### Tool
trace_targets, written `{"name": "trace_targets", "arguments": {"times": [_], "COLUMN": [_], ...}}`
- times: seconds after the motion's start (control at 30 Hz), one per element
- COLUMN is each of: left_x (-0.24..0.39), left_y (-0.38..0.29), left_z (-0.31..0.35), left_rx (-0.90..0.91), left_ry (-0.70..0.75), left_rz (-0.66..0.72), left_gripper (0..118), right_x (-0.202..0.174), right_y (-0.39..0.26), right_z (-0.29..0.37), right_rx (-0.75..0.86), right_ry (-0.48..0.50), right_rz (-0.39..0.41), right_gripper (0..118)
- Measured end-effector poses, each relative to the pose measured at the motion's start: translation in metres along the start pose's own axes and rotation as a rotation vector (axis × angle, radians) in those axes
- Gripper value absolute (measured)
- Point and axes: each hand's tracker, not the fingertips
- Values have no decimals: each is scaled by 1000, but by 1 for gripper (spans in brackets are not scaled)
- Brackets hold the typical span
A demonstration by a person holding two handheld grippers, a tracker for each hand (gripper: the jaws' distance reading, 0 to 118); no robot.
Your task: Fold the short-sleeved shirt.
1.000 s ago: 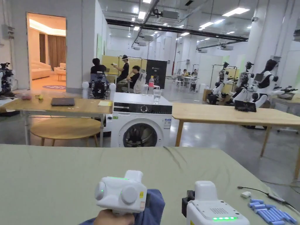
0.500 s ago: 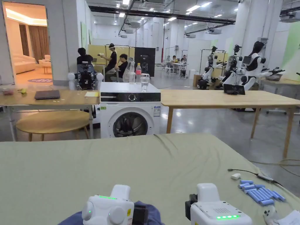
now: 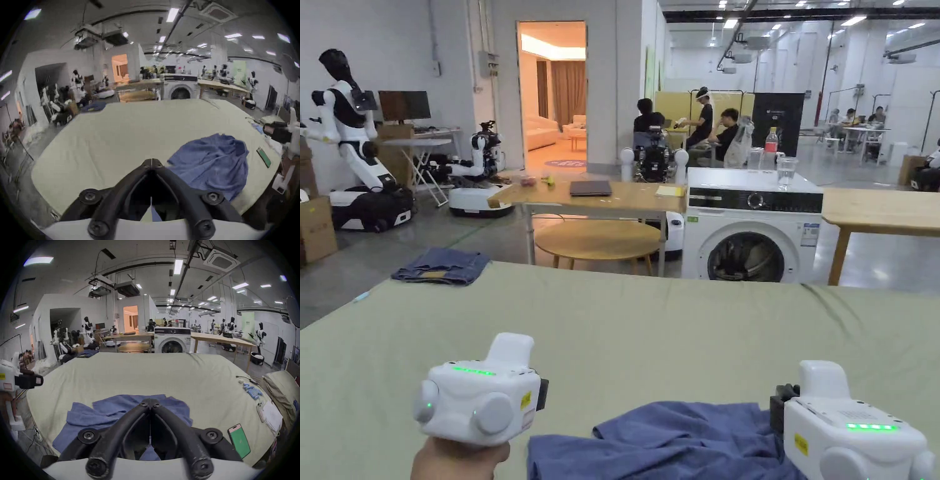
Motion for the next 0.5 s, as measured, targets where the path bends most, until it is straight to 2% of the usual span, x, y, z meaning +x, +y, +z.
{"name": "trace_targets", "arguments": {"times": [0.3,0.33,0.37,0.4,0.43,0.5], "left_x": [-4,-4,-5,-6,-6,-7], "left_y": [-28,-32,-34,-35,-38,-43], "left_z": [-91,-106,-119,-133,-143,-164], "left_rx": [-251,-235,-249,-266,-290,-329], "left_ry": [61,80,92,98,122,108], "left_rz": [-5,-14,-5,7,32,59], "left_gripper": [0,19,73,108,115,114], "right_x": [17,22,26,32,38,49], "right_y": [-6,-8,-9,-12,-14,-17], "right_z": [-5,-7,-9,-12,-15,-23], "right_rx": [-20,-21,-22,-25,-31,-49], "right_ry": [-11,-16,-24,-35,-43,-60], "right_rz": [17,21,25,28,24,21], "right_gripper": [0,0,0,0,0,0]}}
